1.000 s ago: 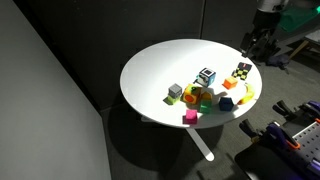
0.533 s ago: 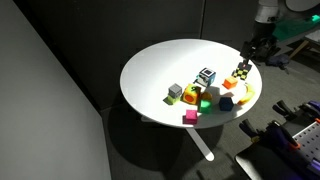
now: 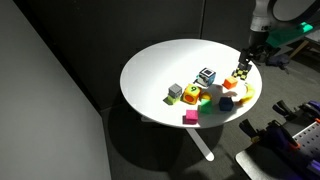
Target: Place the orange cube on the grey cube
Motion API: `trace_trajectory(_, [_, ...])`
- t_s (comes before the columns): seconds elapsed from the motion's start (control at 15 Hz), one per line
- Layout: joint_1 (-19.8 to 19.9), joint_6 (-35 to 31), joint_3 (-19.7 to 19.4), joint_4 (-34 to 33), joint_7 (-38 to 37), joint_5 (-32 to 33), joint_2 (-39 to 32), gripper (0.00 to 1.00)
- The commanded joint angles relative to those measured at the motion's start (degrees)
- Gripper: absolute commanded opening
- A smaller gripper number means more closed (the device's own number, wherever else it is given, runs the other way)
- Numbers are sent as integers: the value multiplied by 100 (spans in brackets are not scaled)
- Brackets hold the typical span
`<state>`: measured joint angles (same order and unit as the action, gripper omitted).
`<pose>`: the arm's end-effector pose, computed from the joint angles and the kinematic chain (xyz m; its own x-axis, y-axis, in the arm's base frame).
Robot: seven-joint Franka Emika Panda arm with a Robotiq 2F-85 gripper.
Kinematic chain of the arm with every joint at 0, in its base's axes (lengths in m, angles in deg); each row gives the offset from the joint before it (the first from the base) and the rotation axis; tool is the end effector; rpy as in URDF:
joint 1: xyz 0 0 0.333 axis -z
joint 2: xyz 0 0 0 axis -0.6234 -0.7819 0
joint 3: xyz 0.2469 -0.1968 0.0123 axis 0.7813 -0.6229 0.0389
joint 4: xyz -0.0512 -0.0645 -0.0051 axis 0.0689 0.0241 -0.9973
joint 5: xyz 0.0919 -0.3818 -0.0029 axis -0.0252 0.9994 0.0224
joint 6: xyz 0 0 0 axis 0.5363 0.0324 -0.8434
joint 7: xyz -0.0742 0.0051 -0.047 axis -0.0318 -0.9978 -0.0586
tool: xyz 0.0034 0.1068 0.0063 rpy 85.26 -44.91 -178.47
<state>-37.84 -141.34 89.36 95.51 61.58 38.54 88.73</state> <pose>0.4403 0.0154 0.2677 0.9894 -0.1065 -0.0991 -0.0928 -0.9867 0.1337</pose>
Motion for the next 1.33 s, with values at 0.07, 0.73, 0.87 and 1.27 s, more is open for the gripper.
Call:
trace_trajectory(0.07, [-31, -11, -136, -273, 184, -209, -343, 100])
trace_trajectory(0.73, [-76, 17, -160, -316, 119, -311, -407, 100])
trace_trajectory(0.87, [-76, 17, -160, -316, 119, -312, -407, 100])
trace_trajectory(1.27, [-35, -505, -329, -412, -404, -103, -859, 100])
